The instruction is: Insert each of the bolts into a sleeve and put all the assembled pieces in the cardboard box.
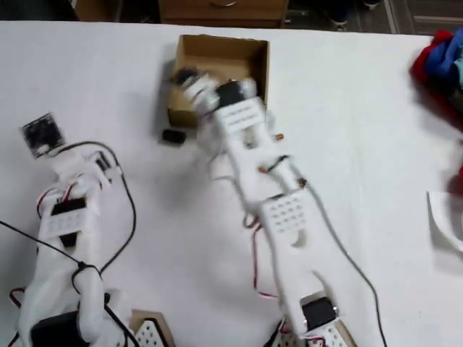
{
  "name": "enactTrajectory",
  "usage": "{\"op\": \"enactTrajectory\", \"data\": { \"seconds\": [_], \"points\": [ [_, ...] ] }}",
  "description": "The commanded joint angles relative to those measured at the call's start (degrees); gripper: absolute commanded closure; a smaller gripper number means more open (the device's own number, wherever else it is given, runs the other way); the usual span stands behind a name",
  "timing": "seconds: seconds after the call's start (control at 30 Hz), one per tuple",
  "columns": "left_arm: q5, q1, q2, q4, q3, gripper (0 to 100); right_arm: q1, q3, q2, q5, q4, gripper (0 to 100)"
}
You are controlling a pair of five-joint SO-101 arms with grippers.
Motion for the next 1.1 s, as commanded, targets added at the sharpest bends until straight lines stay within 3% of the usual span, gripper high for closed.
{"op": "enactTrajectory", "data": {
  "seconds": [0.0, 0.2, 0.4, 0.53, 0.7, 0.77, 0.97, 1.07],
  "points": [
    [-6.07, 7.30, 0.00, 5.10, -5.05, 88, 6.64, 8.09, -17.63, -0.62, 1.36, 97.8],
    [-9.14, 18.99, 9.32, 17.67, -18.68, 88, 19.30, 39.03, -46.29, -0.62, -2.24, 97.8],
    [-14.24, 33.41, 31.38, 40.53, -51.21, 88, 32.75, 80.53, -71.25, -0.62, -24.31, 97.8],
    [-10.29, 41.14, 46.77, 53.63, -71.87, 88, 40.66, 99.60, -78.55, -0.79, -35.74, 97.9],
    [-1.76, 46.15, 62.59, 65.58, -92.44, 88, 48.48, 106.11, -78.46, -0.44, -36.97, 97.9],
    [-7.65, 47.21, 67.87, 69.19, -99.65, 88, 51.38, 106.20, -77.67, -0.26, -37.23, 97.9],
    [-41.67, 52.22, 78.95, 77.54, -120.40, 88, 56.75, 106.37, -75.30, 0.62, -36.88, 97.9],
    [-49.49, 53.98, 82.64, 81.32, -129.45, 88, 58.15, 106.46, -74.86, 2.73, -36.70, 97.9]
  ]
}}
